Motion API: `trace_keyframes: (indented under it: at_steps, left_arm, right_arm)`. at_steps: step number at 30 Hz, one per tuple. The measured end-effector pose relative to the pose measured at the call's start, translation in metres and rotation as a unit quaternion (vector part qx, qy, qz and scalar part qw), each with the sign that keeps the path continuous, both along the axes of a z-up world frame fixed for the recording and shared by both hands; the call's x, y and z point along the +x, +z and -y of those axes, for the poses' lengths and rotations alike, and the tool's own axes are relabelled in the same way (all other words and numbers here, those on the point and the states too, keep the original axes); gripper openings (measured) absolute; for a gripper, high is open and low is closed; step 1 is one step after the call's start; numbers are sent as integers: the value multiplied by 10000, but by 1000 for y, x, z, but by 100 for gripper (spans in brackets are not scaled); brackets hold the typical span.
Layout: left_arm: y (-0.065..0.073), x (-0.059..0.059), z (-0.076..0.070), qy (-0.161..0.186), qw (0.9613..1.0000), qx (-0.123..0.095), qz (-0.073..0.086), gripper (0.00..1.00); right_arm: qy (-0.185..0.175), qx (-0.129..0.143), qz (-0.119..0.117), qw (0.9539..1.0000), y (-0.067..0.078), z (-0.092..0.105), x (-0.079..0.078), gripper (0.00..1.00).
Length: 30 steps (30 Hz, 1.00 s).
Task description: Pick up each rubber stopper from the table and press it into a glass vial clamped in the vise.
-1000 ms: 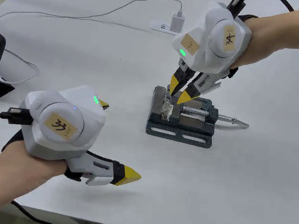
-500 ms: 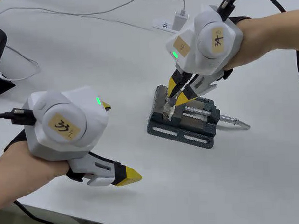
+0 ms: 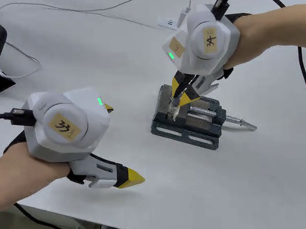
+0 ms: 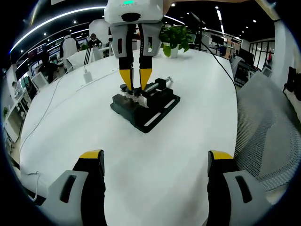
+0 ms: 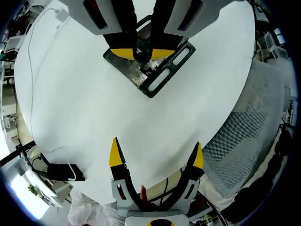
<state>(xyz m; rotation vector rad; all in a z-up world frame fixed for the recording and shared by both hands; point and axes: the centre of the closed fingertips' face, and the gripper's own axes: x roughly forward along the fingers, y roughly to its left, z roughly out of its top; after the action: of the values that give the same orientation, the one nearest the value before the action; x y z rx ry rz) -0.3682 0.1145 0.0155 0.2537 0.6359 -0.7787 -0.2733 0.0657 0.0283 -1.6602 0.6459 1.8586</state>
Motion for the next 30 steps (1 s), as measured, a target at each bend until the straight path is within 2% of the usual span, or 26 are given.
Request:
trace_keyframes:
  at_steps: [6, 11, 15, 18, 20, 22, 25, 27, 30]
  left_arm:
    - [-1, 0, 1, -9, 10000, -7, -13, 90]
    - [-2, 1, 2, -9, 10000, -13, -23, 90]
    - [-2, 1, 3, -35, 10000, -20, -19, 89]
    - [-2, 1, 3, -38, 10000, -12, -15, 89]
    - [-2, 2, 4, -38, 10000, -24, -8, 89]
    - [-2, 2, 4, -43, 10000, -23, -11, 89]
    - [-2, 2, 5, -41, 10000, -28, -15, 89]
    - [-2, 3, 5, -48, 10000, -29, -14, 89]
    - [-2, 3, 5, -52, 10000, -26, -22, 89]
  right_arm:
    - [-522, -183, -41, 9985, 0, -1, -1, 4]
    - [-1084, -214, -113, 9938, 1, -3, -2, 4]
    - [-1505, -267, -120, 9882, 1, -2, -4, 4]
    - [-1651, -284, -105, 9858, 2, -1, -5, 3]
    - [-1834, -311, -101, 9825, 2, -1, -6, 3]
    - [-2138, -339, -80, 9763, 1, -4, -3, 3]
    - [-1958, -311, -37, 9801, 1, -2, -3, 4]
    - [-2005, -289, -65, 9793, 1, 0, -2, 4]
    - [-1934, -248, -102, 9808, 1, 1, -1, 5]
